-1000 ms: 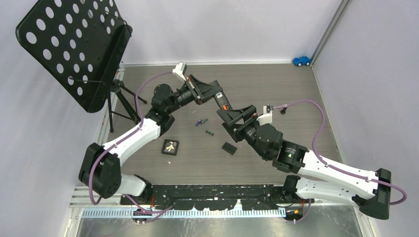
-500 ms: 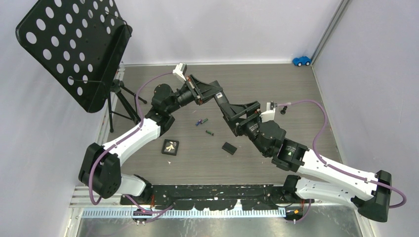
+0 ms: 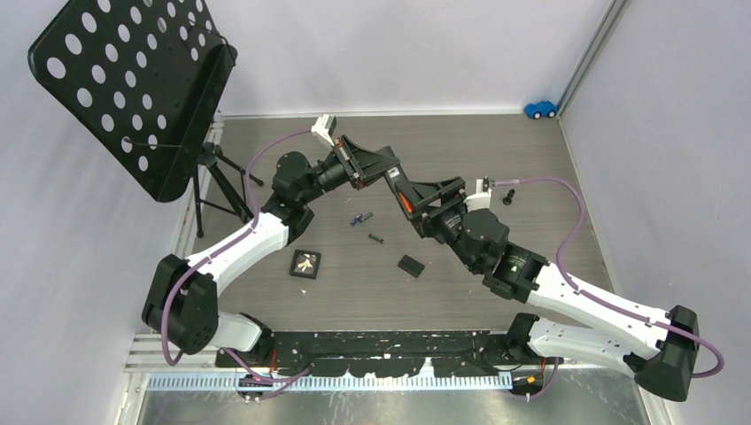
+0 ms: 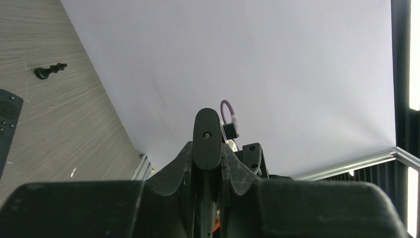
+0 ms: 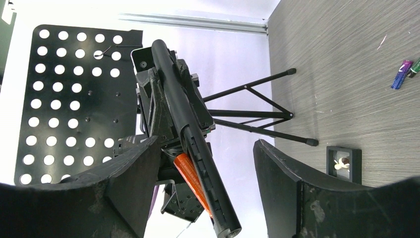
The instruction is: Load the batteries into the remote control
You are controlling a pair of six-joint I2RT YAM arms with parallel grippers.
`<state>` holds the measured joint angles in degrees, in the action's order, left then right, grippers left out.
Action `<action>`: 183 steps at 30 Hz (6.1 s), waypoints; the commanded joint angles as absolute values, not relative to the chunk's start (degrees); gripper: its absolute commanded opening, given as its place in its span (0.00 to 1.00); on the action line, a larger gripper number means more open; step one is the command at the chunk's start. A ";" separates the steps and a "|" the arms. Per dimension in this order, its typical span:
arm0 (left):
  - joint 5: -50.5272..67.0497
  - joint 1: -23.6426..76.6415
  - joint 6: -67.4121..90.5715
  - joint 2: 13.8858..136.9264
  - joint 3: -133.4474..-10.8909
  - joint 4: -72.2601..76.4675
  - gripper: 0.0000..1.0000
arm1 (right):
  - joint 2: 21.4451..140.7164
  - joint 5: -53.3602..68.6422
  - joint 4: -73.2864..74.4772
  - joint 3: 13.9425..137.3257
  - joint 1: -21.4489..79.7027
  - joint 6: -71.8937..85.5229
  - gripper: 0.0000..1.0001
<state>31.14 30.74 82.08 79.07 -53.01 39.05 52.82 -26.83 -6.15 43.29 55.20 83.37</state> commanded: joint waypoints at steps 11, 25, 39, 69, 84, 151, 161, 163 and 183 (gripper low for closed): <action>32.26 30.92 82.32 79.64 -53.58 43.57 0.00 | 53.66 -24.11 -9.12 43.98 53.36 85.69 0.63; 32.30 30.87 91.71 83.24 -54.43 48.41 0.00 | 53.19 -23.38 -10.32 41.20 53.09 85.55 0.29; 32.54 30.81 89.97 82.55 -51.91 47.21 0.00 | 47.62 -20.59 -14.13 38.81 52.18 74.73 0.80; 34.34 30.48 79.68 78.35 -51.01 38.21 0.00 | 45.89 -15.48 -4.69 38.84 50.45 67.37 0.59; 16.38 27.42 42.22 65.99 -48.48 -10.53 0.00 | 57.78 -18.85 25.17 52.38 49.76 48.67 0.60; 10.00 26.89 35.27 56.92 -46.58 -12.45 0.00 | 128.48 0.55 56.08 106.45 44.82 14.93 0.08; 11.78 26.89 35.59 56.93 -46.32 -11.23 0.00 | 125.73 1.29 55.44 101.59 43.72 16.88 0.28; 12.03 26.89 35.68 56.86 -46.35 -11.11 0.00 | 125.10 1.91 55.04 100.35 42.67 16.79 0.28; 25.29 26.89 46.24 66.26 -46.17 4.53 0.00 | 103.20 -2.93 49.30 89.04 40.87 21.67 0.07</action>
